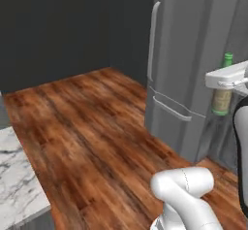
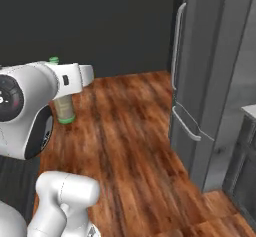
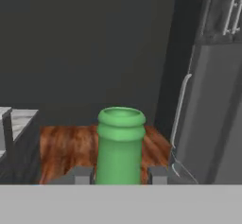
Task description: Get the candle and the beer from the cabinet and move them to the dining counter.
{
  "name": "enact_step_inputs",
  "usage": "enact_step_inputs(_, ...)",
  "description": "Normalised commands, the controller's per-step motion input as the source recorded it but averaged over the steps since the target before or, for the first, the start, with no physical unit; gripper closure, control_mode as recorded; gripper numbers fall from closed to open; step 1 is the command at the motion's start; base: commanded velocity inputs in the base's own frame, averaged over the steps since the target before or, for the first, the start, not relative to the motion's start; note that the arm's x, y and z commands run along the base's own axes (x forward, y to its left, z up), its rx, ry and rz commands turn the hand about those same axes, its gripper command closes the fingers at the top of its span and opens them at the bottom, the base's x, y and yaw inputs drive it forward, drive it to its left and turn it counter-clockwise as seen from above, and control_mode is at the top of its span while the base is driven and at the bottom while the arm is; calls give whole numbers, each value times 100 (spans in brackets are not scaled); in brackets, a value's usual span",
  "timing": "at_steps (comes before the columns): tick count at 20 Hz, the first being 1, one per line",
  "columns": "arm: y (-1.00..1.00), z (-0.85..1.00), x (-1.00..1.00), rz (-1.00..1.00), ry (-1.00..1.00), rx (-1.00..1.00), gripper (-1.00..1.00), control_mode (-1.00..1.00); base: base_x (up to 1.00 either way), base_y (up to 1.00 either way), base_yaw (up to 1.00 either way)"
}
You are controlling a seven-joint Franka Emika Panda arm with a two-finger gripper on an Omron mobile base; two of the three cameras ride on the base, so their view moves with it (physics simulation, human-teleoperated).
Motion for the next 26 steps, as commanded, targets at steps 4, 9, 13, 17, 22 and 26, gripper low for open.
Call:
enact_step_inputs(4, 0, 0, 0, 0, 0, 0, 100, 100, 75, -17, 85)
enact_step_inputs(9, 0, 0, 0, 0, 0, 0, 100, 100, 69, -58, 65)
enact_step_inputs(13, 0, 0, 0, 0, 0, 0, 100, 100, 88, -58, 47)
enact_step_inputs(17, 0, 0, 0, 0, 0, 0, 100, 100, 100, -32, 16)
enact_step_inputs(22, 0, 0, 0, 0, 0, 0, 100, 100, 100, -3, 1)
enact_step_inputs(26, 0, 0, 0, 0, 0, 0, 100, 100, 100, -8, 1)
